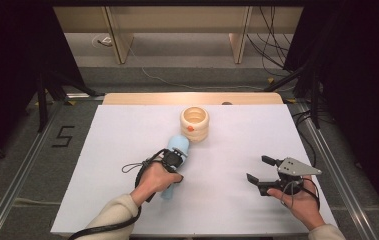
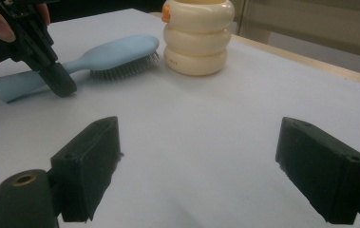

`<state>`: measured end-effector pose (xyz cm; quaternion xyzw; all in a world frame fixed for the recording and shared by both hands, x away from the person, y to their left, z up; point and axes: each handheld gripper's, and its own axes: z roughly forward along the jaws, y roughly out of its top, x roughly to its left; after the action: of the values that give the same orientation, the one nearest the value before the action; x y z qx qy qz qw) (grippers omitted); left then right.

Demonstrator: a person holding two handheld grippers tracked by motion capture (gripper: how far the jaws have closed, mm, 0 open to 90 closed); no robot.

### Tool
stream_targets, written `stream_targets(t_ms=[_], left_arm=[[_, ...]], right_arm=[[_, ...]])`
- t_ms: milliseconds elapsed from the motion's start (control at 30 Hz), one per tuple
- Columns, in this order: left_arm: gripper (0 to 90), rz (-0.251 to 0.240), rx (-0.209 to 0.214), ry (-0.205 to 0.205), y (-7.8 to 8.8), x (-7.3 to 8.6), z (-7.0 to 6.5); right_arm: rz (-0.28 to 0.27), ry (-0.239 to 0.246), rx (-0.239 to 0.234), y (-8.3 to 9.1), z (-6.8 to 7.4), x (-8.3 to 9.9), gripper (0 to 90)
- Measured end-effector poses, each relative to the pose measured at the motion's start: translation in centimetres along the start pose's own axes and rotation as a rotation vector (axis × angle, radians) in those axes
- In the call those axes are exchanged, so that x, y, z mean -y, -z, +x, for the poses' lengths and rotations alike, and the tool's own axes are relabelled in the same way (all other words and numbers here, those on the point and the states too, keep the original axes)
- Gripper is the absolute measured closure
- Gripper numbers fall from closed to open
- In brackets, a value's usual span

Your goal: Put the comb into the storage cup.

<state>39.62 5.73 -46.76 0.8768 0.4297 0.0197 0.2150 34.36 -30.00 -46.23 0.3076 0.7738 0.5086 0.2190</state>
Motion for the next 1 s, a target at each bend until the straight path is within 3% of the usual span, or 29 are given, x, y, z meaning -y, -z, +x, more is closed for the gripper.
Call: stream_targets(t_ms=[467,633,733,1000], left_arm=[[89.9,0.008,-0.017,0.000,1.1,2.0,1.8],[90.0,0.010,-0.032,-0.008,1.4,2.3,2.3],[89.9,0.013,-0.051,-0.037,1.5,2.5,2.6],[89.9,0.008,-0.089,-0.040,1.9,3.1,3.4]], right_arm=[[0.000,-0.001,0.003,0.0,0.1,0.0,16.0],[0.000,0.000,0.003,0.0,0.1,0.0,16.0],[0.002,-0.002,0.002,0.0,0.1,0.0,16.0],[0.006,-0.003,0.005,0.0,0.1,0.0,16.0]])
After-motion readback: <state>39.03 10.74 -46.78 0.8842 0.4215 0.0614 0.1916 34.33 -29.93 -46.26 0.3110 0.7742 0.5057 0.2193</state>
